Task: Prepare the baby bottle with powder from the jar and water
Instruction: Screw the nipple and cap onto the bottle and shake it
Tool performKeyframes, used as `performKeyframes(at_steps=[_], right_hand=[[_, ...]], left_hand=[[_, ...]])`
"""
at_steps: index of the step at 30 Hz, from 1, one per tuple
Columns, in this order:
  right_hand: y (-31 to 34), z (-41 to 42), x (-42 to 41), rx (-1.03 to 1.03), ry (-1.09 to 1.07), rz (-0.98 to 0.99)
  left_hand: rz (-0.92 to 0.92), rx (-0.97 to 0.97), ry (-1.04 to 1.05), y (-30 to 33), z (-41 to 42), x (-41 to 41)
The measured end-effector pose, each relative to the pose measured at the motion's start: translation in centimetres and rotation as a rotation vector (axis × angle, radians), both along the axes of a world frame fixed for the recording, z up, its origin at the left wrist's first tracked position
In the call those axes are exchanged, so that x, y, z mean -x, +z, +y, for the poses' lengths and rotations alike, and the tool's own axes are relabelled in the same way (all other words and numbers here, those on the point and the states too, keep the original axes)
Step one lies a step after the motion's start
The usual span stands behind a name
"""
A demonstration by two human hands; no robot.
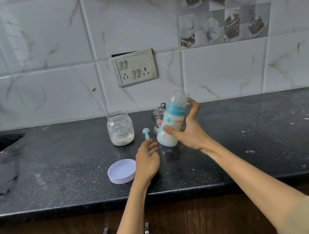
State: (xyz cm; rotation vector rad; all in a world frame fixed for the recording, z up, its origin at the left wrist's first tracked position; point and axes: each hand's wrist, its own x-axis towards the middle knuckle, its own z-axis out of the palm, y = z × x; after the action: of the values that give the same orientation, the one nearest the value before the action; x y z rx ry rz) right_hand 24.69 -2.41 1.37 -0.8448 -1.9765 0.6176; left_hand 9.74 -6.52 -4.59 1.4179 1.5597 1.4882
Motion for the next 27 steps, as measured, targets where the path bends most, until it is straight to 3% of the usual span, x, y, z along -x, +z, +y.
performKeyframes(at_steps=[3, 6, 9, 12, 15, 18, 21, 24, 27], right_hand=[[0.15, -0.43, 0.18, 0.033, 0.078, -0.103], [-0.16, 0.07, -0.31, 0.005, -0.015, 0.042], [0.06, -0.44, -0.37, 0.045, 0.069, -0.072], [-0.28, 0.02, -0.74, 0.038, 0.013, 0.061], [0.14, -0.55, -0.45, 0.103, 0.133, -0.111], [0.25, -0.02, -0.45, 0.093, 0.057, 0.035], [0.54, -0.47, -0.14, 0.12, 0.114, -0.089], [0.25, -0.13, -0.42, 0.124, 0.056, 0.037], [0.16, -0.54, -0.41, 0.135, 0.109, -0.077]], left_hand=[[-0.013, 0.013, -0.011, 0.09, -0.16, -0.16], [-0.017, 0.006, -0.011, -0.05, 0.08, -0.01], [-0.015, 0.012, -0.001, 0.04, 0.05, -0.2], [-0.019, 0.001, -0.008, -0.02, 0.12, -0.15], [-0.027, 0.008, -0.001, 0.07, 0.04, -0.3], [-0.022, 0.004, -0.006, -0.11, 0.21, -0.03], [-0.024, 0.013, 0.0, 0.03, 0.01, -0.22], [-0.026, 0.005, -0.012, 0.02, 0.04, -0.13], [-0.02, 0.01, -0.005, 0.21, -0.17, -0.3]])
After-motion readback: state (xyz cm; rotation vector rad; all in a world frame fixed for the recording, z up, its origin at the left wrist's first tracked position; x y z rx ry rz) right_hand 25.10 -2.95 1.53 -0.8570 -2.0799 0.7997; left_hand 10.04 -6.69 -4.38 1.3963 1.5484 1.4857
